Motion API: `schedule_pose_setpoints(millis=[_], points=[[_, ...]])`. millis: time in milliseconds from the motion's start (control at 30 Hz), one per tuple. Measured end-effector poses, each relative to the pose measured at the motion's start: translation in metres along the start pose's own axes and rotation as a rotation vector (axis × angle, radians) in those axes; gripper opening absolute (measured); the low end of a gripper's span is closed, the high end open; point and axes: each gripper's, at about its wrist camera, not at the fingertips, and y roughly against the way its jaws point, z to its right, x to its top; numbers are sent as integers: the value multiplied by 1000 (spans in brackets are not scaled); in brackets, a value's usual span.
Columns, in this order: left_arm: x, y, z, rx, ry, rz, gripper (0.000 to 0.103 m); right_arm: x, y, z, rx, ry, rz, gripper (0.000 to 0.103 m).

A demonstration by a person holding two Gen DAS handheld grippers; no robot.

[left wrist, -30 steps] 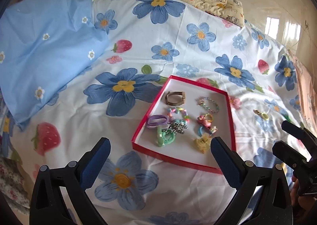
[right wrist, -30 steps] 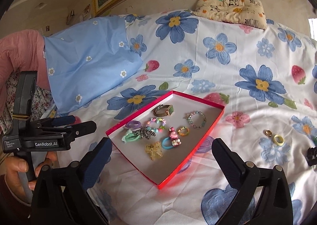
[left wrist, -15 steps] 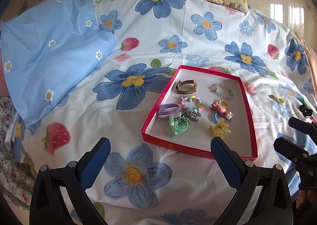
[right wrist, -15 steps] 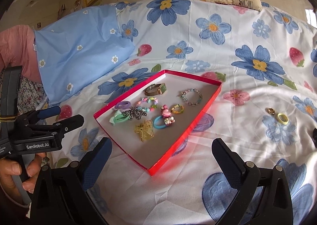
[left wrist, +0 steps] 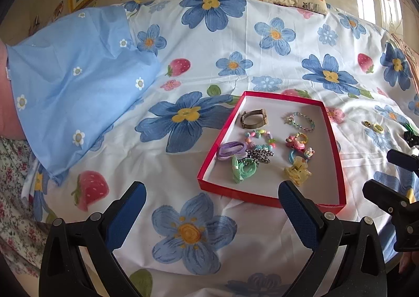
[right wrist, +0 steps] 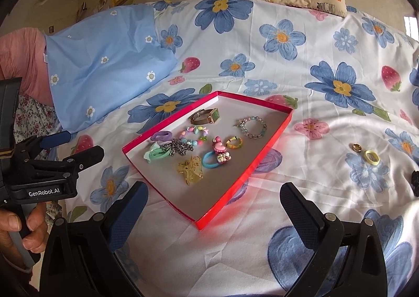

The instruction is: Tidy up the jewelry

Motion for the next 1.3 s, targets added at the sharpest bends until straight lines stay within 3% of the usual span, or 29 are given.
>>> schedule_pose_setpoints(millis=[467, 1300], points=[[0, 2, -3, 2, -8, 14, 102, 6, 10, -4, -8, 13, 37, 102], [-1, -15, 2, -3, -12, -5, 102, 6, 2, -3, -3, 1, 27, 102]])
